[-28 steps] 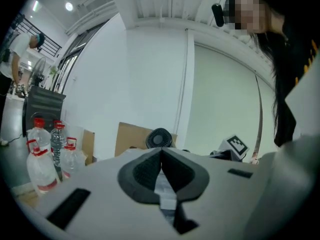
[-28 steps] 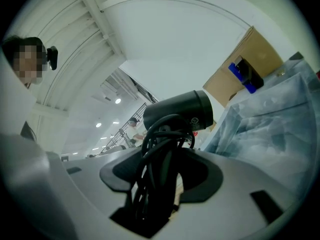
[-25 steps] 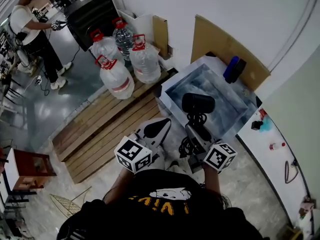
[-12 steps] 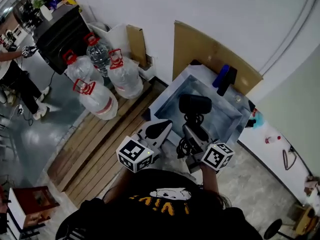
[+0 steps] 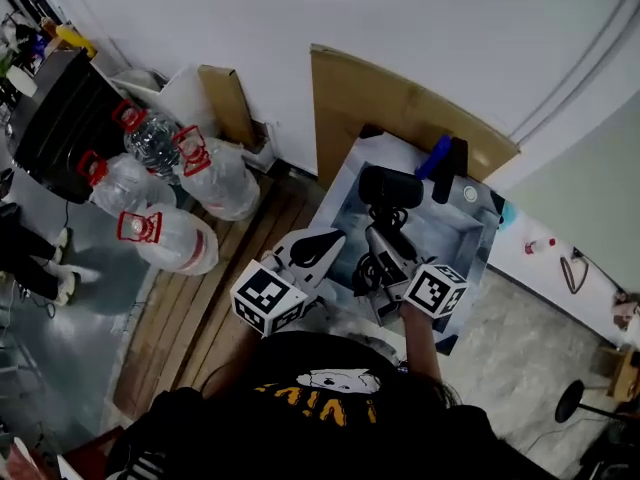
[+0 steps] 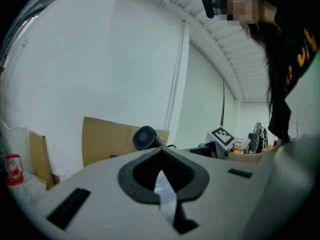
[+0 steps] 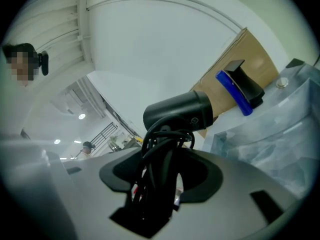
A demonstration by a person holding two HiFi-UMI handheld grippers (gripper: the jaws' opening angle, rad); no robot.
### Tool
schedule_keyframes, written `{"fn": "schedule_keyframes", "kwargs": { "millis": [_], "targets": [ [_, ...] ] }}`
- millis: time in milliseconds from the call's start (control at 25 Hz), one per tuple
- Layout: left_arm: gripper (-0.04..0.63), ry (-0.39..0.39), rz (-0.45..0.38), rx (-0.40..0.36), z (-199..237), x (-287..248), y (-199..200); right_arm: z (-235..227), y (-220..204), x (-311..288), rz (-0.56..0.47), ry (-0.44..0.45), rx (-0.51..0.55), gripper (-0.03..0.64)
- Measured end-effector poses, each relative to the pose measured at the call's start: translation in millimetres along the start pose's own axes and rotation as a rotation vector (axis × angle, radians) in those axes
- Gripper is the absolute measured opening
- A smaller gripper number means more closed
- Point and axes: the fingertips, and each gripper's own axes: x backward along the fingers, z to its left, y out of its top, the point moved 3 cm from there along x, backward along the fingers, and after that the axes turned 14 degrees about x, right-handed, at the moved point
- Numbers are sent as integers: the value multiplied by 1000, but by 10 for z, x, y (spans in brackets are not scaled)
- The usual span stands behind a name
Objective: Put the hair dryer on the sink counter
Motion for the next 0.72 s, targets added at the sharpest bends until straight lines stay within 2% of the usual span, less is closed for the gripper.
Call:
{"fn": "schedule_keyframes", "kwargs": {
  "millis": [280,720],
  "targets": [
    [6,-73,13,-14,353,-85,185,-346,158,-488,-44,-121,-43,218],
    [6,-71,17,-12,692,-63,287,-1210,283,-1183,-95,-357,-181,218]
  ]
}}
